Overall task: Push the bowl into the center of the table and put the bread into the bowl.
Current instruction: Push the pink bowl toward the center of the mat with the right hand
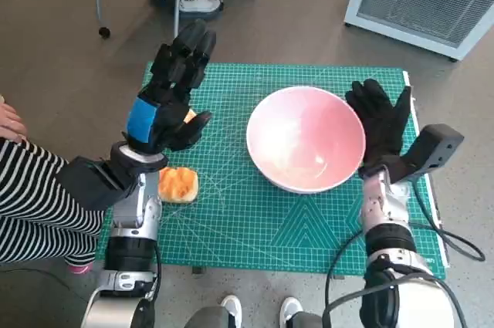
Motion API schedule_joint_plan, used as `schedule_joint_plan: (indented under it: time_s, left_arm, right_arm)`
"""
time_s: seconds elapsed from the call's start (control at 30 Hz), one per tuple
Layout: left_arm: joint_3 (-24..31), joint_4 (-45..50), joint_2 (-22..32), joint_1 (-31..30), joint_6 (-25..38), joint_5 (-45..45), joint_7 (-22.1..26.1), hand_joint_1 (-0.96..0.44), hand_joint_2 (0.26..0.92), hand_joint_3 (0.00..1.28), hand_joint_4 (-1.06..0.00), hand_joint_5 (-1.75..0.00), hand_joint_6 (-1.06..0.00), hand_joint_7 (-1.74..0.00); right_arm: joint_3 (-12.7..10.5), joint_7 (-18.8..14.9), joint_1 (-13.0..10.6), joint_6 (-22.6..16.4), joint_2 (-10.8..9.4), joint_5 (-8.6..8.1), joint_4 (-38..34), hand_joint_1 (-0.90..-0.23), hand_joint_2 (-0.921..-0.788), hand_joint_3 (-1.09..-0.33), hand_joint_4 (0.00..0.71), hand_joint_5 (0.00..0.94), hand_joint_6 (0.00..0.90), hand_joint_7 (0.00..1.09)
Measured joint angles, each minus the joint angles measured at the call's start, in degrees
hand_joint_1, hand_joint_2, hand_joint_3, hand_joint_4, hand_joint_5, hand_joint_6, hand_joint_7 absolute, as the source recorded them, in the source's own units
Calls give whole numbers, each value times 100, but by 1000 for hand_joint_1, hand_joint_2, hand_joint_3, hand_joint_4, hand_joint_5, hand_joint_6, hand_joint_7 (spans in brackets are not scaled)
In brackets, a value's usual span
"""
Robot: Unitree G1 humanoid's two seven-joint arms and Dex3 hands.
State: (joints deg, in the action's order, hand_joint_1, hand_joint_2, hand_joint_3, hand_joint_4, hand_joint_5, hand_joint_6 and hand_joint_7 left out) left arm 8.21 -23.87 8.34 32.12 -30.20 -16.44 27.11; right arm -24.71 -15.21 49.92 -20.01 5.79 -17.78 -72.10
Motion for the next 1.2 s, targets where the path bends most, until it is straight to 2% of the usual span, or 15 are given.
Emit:
schedule_joint_plan:
  time_s: [0.5, 0.93, 1.1, 1.2]
  left_arm:
    - [-19, 39, -1, -54, 0, 5, -65, -660, 921, 339, -105, -7, -19, -380]
    - [-78, 101, -10, -121, 1, 3, -29, -646, 921, 341, -108, -6, -21, -371]
    - [-87, 100, -9, -121, 2, 3, -13, -640, 921, 348, -108, -5, -17, -367]
    - [-100, 101, -9, -120, 6, 4, -14, -640, 921, 352, -107, -4, -16, -367]
  right_arm:
    - [0, 33, 288, 201, -235, 0, -70, -604, -921, -838, 117, 2, 126, 172]
    - [7, -61, 301, 230, -206, -2, -4, -608, -921, -876, 119, 1, 143, 154]
    - [55, -179, 272, 44, -122, 10, 285, -624, -921, -881, 115, 0, 141, 146]
    - [174, -235, 219, -237, -69, 58, 580, -626, -921, -881, 118, 2, 142, 145]
